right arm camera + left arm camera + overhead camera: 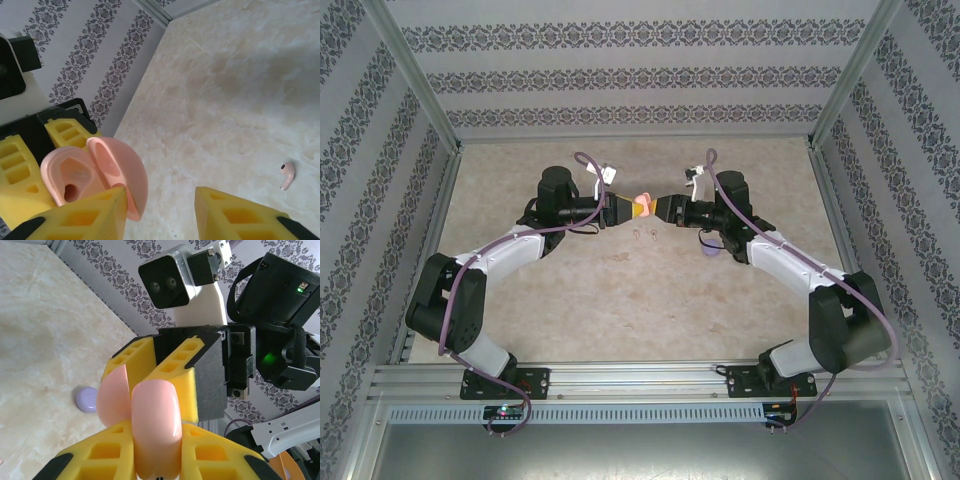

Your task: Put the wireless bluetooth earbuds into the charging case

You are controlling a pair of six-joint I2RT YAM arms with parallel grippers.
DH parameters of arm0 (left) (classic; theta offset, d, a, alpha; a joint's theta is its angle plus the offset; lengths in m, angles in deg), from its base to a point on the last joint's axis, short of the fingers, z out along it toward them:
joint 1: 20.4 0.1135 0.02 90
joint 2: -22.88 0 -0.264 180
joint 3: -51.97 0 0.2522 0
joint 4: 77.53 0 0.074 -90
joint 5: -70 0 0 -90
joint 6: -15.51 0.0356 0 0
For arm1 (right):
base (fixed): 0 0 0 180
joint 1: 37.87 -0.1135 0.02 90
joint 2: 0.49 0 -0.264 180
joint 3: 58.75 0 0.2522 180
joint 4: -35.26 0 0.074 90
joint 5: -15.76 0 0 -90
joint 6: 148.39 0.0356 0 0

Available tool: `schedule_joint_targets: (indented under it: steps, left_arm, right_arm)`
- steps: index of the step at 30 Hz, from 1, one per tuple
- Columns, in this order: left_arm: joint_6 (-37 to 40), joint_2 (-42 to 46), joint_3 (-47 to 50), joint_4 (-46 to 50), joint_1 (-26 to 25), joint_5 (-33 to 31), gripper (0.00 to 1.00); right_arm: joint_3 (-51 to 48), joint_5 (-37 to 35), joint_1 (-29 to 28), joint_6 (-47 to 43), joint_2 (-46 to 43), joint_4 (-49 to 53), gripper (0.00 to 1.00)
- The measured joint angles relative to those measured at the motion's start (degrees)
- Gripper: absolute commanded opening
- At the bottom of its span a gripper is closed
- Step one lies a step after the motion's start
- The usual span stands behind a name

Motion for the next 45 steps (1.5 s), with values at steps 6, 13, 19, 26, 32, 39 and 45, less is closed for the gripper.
schedule_joint_targets:
  steps: [6,13,19,26,32,39,45]
  left_arm:
    - [0.0,0.0,0.0,0.0,0.0,0.0,0.0]
    - [-0.2,0.0,0.0,0.0,0.0,0.0,0.0]
    - [-0.3,0.0,0.0,0.1,0.0,-0.9,0.0]
    - [-0.4,0.0,0.0,0.1,0.0,-1.1,0.0]
    - [-0.4,0.0,0.0,0.2,0.0,-1.1,0.0]
    - [-0.4,0.0,-0.3,0.6,0.0,-0.7,0.0]
    - [-0.4,0.0,-0.4,0.6,0.0,-0.7,0.0]
  right_arm:
    - [0.0,0.0,-0.5,0.0,0.1,-1.2,0.39]
    - [0.9,0.9,-1.1,0.5,1.9,-2.4,0.3]
    - [1.4,1.7,-1.1,1.2,2.6,-3.1,0.18]
    - [1.4,2.1,-1.1,1.3,2.7,-3.4,0.2]
    - [0.9,2.4,-1.0,1.3,2.7,-3.8,0.2]
    - [-0.2,2.7,-0.7,1.3,2.6,-4.4,0.2]
    - [-0.2,2.8,-0.6,1.3,2.7,-4.7,0.2]
